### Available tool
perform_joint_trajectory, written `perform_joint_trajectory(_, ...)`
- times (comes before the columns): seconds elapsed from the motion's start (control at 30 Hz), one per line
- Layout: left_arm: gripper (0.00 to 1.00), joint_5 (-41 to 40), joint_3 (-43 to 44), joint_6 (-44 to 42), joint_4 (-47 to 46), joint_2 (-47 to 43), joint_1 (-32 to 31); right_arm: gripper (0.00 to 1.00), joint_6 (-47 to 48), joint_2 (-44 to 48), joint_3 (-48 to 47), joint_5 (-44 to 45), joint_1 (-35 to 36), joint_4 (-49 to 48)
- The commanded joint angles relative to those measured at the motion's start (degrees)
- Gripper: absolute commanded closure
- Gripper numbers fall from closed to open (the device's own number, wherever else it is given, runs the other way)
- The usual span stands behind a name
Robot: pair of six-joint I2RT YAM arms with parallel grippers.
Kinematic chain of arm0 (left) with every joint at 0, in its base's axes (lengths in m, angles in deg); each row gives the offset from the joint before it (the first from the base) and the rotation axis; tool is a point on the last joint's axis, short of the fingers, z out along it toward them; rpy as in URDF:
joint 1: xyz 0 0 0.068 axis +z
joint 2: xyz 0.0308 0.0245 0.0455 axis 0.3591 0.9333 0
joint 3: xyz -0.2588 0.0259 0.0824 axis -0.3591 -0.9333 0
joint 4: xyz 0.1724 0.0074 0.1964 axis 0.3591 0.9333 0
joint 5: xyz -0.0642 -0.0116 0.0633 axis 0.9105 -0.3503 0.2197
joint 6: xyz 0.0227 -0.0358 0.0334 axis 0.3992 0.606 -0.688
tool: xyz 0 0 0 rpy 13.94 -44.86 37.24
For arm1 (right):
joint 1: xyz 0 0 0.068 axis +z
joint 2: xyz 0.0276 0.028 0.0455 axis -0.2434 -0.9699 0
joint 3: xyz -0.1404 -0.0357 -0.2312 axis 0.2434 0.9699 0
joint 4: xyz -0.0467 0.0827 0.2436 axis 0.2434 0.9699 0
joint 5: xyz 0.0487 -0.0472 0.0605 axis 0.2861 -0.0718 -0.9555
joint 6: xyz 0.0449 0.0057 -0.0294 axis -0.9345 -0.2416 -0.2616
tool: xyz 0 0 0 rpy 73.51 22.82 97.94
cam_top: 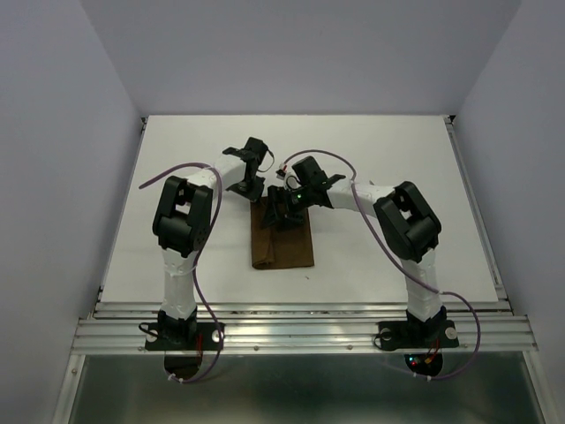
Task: Fold the napkin into a case and place the utensils inside
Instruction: Fold the lower triangle-folded napkin at the center of the board.
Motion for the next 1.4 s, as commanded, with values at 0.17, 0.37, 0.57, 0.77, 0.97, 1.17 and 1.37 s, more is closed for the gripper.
perform_joint_trajectory(0.17, 1.00, -1.99, -3.27, -1.05, -0.86, 1.57, -0.31, 0.21, 4.26, -3.08, -4.04, -5.81, -0.59, 2.45)
perform_joint_trajectory(0.37, 1.00, -1.99, -2.92, -1.84, -1.39, 1.13, -0.31, 0.29, 4.79, -4.75, -6.68, -7.48, -1.11, 2.45)
perform_joint_trajectory(0.57, 1.00, -1.20, -4.41, -1.75, -2.44, 0.95, -0.31, 0.33, 3.73, -6.34, -8.27, -8.01, -1.64, 2.45)
perform_joint_trajectory(0.77, 1.00, -1.12, -4.94, -1.84, -2.45, 0.95, -0.40, 0.36, 3.47, -8.53, -10.11, -8.79, -2.17, 2.45)
perform_joint_trajectory(0.97, 1.00, -1.03, -5.03, -2.02, -2.44, 1.13, -0.49, 0.42, 3.03, -10.90, -13.27, -10.03, -2.17, 2.54)
perform_joint_trajectory(1.17, 1.00, -2.61, -3.80, -2.02, -0.86, 0.51, -0.75, 0.69, 2.24, -11.87, -14.59, -9.77, -2.17, 2.27)
perform_joint_trajectory(1.37, 0.89, -1.82, -5.56, -4.12, -4.46, -1.33, -1.71, 0.99, 2.50, -11.88, -13.63, -9.33, -2.70, 2.19)
